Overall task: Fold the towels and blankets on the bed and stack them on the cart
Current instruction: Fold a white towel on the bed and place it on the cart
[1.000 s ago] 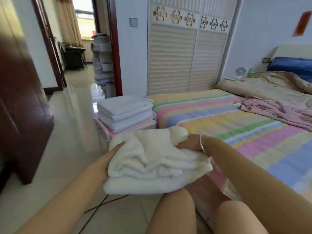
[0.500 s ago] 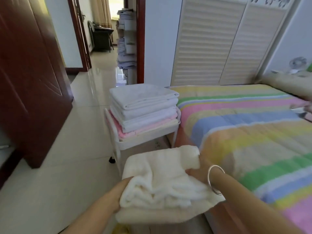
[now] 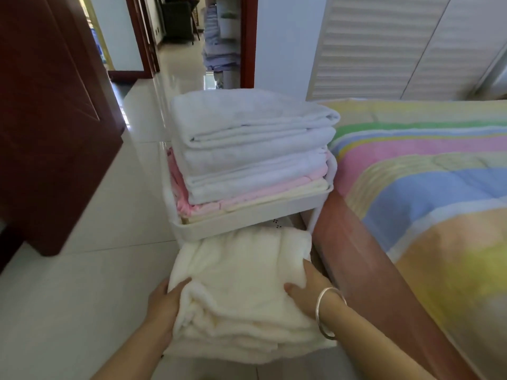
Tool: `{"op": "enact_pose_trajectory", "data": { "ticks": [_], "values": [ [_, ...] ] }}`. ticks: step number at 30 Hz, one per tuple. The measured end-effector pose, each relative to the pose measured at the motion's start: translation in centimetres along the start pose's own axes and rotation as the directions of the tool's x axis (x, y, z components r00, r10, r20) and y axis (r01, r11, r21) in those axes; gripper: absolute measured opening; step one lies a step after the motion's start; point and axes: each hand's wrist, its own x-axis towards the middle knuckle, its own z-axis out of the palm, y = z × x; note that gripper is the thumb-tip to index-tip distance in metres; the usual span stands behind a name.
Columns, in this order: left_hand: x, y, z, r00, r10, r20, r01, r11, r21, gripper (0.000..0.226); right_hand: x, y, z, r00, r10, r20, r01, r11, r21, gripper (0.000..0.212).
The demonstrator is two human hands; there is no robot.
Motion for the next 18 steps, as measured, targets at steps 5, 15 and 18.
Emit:
{"op": "enact_pose_trajectory", "data": {
  "ticks": [5,15,18],
  "values": [
    [1.6,0.4,-2.9,1.0,-0.024,-0.012,0.025,0.999,0.028,0.037,1.4,-1.8,2.1,0.999,-0.027,0.029,0.023,0.993,0.116,0.077],
    [4.3,-0.3,-0.1,0.937,0.16,0.311,-0.187,0.981,0.059,0.081,7.1,-0.9,1.8,0.993,-0.095,-0.063,0.107,0.97,0.218,0.073],
    [7.0,0.8,1.9,0.931,0.291,0.221,-0.322,0.939,0.122,0.081,9.5,-2.4,1.5,0.986,-0.169,-0.004,0.167,0.966,0.197,0.095]
  ]
}}
